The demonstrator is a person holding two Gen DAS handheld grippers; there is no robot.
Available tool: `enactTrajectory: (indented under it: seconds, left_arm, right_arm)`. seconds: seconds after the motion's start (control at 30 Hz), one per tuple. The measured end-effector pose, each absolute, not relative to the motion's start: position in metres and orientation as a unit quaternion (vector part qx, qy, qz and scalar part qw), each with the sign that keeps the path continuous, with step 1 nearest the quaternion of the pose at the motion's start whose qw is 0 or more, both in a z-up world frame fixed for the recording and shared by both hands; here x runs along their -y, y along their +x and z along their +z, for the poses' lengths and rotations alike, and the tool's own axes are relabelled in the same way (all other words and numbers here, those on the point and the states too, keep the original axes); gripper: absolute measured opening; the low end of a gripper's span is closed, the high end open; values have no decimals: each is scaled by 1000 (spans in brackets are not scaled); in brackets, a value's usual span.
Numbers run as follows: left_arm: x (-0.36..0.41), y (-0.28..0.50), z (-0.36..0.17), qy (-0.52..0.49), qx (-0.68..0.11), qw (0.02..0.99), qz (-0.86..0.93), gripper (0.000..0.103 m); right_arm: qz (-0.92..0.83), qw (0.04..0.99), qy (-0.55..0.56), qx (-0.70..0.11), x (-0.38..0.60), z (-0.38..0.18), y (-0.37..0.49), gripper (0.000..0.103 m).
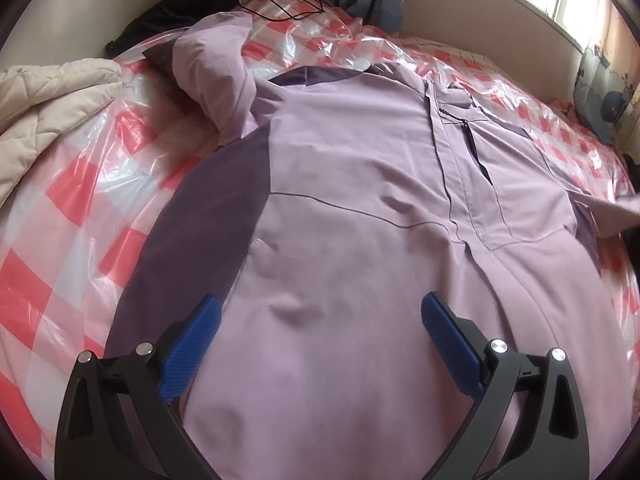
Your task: Fold large clothes
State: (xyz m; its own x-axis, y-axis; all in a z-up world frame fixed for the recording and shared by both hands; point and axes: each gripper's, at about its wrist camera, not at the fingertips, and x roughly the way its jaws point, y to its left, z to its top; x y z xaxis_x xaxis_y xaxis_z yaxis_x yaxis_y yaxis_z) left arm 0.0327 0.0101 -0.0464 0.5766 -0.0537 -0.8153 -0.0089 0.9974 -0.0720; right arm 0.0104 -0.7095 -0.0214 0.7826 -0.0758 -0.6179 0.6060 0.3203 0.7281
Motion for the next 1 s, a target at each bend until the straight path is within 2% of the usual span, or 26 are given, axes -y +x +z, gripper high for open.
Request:
enactTrajectory:
  seconds: [0.1,0.13,0.17,0.23,0.27,0.4,0.5,0.73,0.8,0.83,0.87,1.0]
  left_arm:
    - [-10,32,-44,-34,-460,887,-17,96]
    - [-12,31,-42,-36,-457,889,-19,96]
    - [-12,31,-40,-37,-455,889,-20,96]
    - [-14,30,-35,-38,-450,892,-19,96]
    - [-14,29,-33,-39,-447,893,-19,96]
    - [-11,21,-16,-43,-434,899,-30,96]
    - [-4,1,11,-33,-415,908,-45,96]
    - [-21,-63,34,-4,-414,909,-41,96]
    - [-35,-80,33,4,-420,907,-26,96]
    - [-42,-86,31,8,-426,904,-20,96]
    - [-52,-92,28,10,-436,900,-12,96]
    - [-86,-111,24,14,-456,890,13,96]
  right_arm:
    - [-177,780,565,-201,711,-31,-25,27]
    - [-168,787,564,-187,708,-25,-38,37]
    - [-156,803,551,-165,697,-11,-59,55]
    - [-147,834,506,-163,670,10,-90,79]
    - [-127,846,487,-175,649,17,-105,82]
    - [61,850,408,-327,513,11,-149,82]
    - [175,785,391,-447,404,-23,-187,82]
    - [203,727,308,-579,263,-72,-219,81]
    - [202,727,281,-593,237,-88,-208,68]
    - [205,732,268,-591,226,-87,-203,39]
    - [202,743,259,-584,220,-84,-200,18]
    - [225,784,300,-494,252,-33,-208,12]
